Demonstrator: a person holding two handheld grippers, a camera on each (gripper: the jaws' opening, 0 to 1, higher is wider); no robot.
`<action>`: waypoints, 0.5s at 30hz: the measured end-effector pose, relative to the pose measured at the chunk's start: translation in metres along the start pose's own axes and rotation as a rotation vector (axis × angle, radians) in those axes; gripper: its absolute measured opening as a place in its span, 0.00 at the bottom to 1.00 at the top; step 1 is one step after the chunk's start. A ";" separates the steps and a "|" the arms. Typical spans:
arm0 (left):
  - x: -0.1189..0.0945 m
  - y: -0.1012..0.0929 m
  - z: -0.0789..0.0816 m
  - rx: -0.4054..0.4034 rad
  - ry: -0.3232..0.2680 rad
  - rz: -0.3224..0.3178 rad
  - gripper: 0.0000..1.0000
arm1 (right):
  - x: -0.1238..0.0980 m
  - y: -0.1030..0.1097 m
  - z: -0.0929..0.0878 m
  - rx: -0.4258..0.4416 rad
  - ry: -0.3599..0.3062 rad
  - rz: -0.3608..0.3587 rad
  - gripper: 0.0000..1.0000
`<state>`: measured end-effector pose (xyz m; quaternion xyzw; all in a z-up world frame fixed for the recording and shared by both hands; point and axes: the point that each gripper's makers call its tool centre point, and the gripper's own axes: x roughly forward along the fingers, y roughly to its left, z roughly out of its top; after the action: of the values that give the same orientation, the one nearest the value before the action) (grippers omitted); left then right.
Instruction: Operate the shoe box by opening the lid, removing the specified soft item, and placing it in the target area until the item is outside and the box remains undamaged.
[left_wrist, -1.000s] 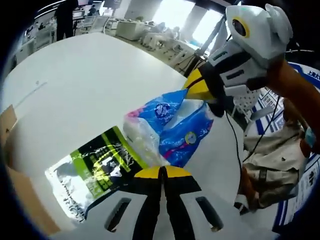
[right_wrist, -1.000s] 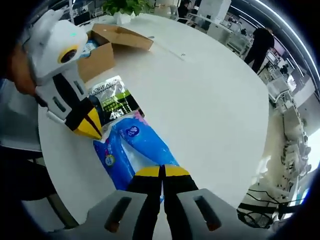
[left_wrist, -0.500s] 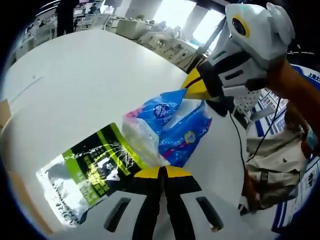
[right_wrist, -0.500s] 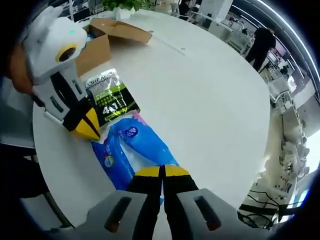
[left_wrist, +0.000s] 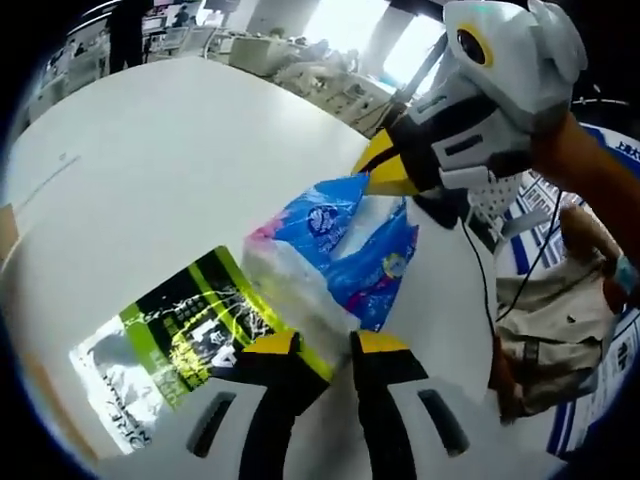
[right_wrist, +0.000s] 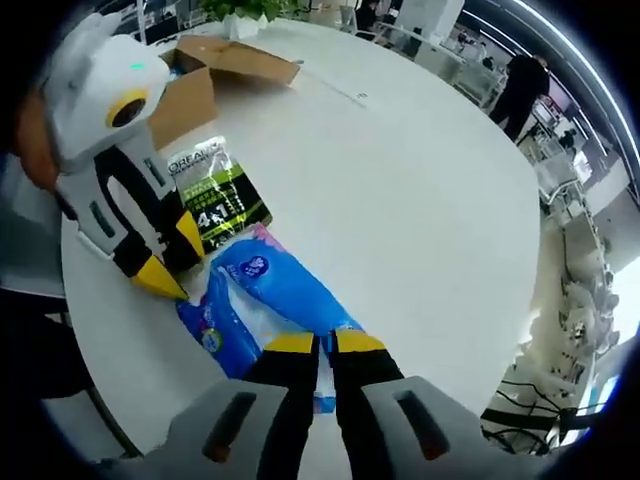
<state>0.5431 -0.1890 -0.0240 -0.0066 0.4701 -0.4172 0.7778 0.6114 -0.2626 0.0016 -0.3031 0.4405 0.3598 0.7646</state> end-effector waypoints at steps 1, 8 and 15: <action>-0.001 0.000 0.000 -0.001 0.000 -0.001 0.24 | 0.001 0.000 0.000 0.003 0.001 -0.003 0.12; -0.012 0.001 0.006 -0.001 -0.021 -0.003 0.23 | -0.002 0.001 0.005 0.004 -0.006 -0.005 0.13; -0.039 -0.013 0.021 0.021 -0.073 -0.022 0.22 | -0.016 0.002 0.009 -0.006 -0.006 -0.017 0.16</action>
<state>0.5426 -0.1798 0.0215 -0.0188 0.4370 -0.4301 0.7897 0.6079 -0.2588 0.0199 -0.3083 0.4347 0.3556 0.7678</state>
